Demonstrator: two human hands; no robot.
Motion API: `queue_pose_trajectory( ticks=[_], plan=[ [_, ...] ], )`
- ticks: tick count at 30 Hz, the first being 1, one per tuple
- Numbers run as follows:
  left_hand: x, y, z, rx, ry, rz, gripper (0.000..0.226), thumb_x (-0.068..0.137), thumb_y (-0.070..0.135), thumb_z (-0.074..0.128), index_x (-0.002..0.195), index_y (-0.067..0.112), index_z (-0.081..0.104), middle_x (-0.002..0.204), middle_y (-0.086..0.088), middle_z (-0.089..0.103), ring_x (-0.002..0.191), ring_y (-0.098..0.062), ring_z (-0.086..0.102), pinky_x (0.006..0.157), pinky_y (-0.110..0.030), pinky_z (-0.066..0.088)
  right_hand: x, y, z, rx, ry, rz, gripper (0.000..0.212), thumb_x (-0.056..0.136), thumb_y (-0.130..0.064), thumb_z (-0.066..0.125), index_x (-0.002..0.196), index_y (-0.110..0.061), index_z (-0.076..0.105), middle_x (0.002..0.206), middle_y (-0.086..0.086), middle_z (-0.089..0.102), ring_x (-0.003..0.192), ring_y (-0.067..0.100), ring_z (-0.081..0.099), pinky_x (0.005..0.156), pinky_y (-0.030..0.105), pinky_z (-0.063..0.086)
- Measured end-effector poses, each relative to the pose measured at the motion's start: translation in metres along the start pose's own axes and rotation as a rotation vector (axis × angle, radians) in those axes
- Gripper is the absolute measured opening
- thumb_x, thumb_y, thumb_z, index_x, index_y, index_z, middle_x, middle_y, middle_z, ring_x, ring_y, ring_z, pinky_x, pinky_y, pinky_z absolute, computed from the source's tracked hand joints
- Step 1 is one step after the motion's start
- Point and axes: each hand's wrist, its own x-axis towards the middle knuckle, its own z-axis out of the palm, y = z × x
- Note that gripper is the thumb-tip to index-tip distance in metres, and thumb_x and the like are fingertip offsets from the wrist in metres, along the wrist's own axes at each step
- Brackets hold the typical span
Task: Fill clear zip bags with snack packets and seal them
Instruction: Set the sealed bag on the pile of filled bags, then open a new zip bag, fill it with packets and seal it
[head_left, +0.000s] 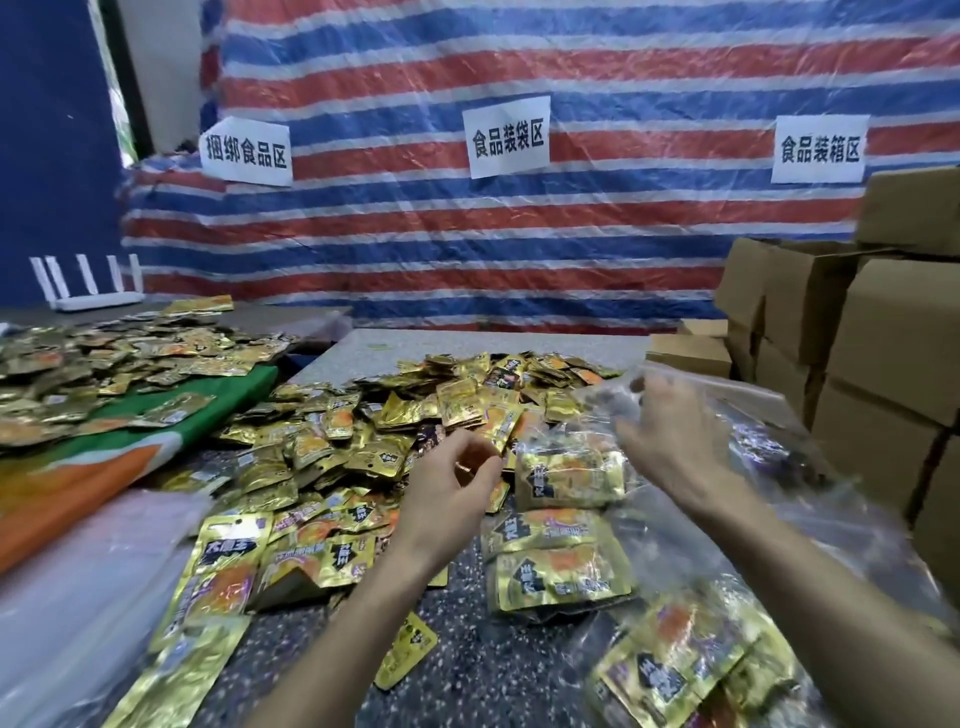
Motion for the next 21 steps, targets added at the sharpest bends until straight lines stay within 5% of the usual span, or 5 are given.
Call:
queue_pose_trajectory(
  ticks=[4, 8, 13, 18, 21],
  plan=[
    [-0.014, -0.019, -0.015, 0.019, 0.029, -0.036, 0.005, 0.097, 0.025, 0.061, 0.094, 0.029, 0.062, 0.091, 0.010, 0.064, 0.079, 0.001, 0.061, 0.068, -0.022, 0.055, -0.037, -0.043, 0.014, 0.341, -0.054, -0.189, 0.015, 0.090, -0.031, 0.064, 0.103, -0.023, 0.062, 0.100, -0.007, 0.062, 0.085, 0.013, 0.060, 0.071, 0.035, 0.053],
    [-0.031, -0.042, -0.045, 0.185, 0.057, -0.063, 0.005, 0.095, 0.029, 0.063, 0.093, 0.034, 0.062, 0.093, 0.018, 0.063, 0.085, 0.001, 0.059, 0.072, -0.020, 0.053, -0.074, -0.066, 0.038, 0.670, -0.146, -0.229, 0.008, 0.089, -0.012, 0.069, 0.092, -0.016, 0.063, 0.090, -0.004, 0.064, 0.076, 0.004, 0.061, 0.065, 0.014, 0.051],
    [-0.045, -0.078, -0.127, 0.733, 0.259, -0.154, 0.014, 0.093, 0.031, 0.062, 0.106, 0.029, 0.068, 0.113, 0.014, 0.056, 0.110, -0.009, 0.047, 0.098, -0.035, 0.038, -0.108, -0.064, 0.058, 0.807, -0.114, -0.208, 0.042, 0.068, 0.032, 0.059, 0.081, -0.007, 0.068, 0.104, 0.003, 0.066, 0.096, 0.006, 0.061, 0.078, 0.005, 0.047],
    [-0.059, -0.104, -0.201, 1.171, 0.309, -0.560, 0.038, 0.095, 0.036, 0.052, 0.126, 0.016, 0.058, 0.133, -0.005, 0.056, 0.122, -0.025, 0.047, 0.099, -0.037, 0.038, -0.118, -0.055, 0.067, 0.893, -0.036, -0.234, 0.050, 0.055, 0.037, 0.048, 0.066, -0.012, 0.053, 0.095, -0.002, 0.068, 0.093, 0.009, 0.063, 0.072, 0.022, 0.051],
    [-0.068, -0.113, -0.222, 1.246, 0.215, -0.820, 0.027, 0.093, 0.026, 0.051, 0.114, 0.012, 0.060, 0.129, -0.010, 0.058, 0.118, -0.029, 0.052, 0.092, -0.034, 0.042, -0.117, -0.054, 0.069, 0.949, -0.002, -0.214, 0.052, 0.052, 0.036, 0.044, 0.064, -0.014, 0.048, 0.089, -0.003, 0.067, 0.090, 0.002, 0.062, 0.070, 0.016, 0.050]
  ],
)
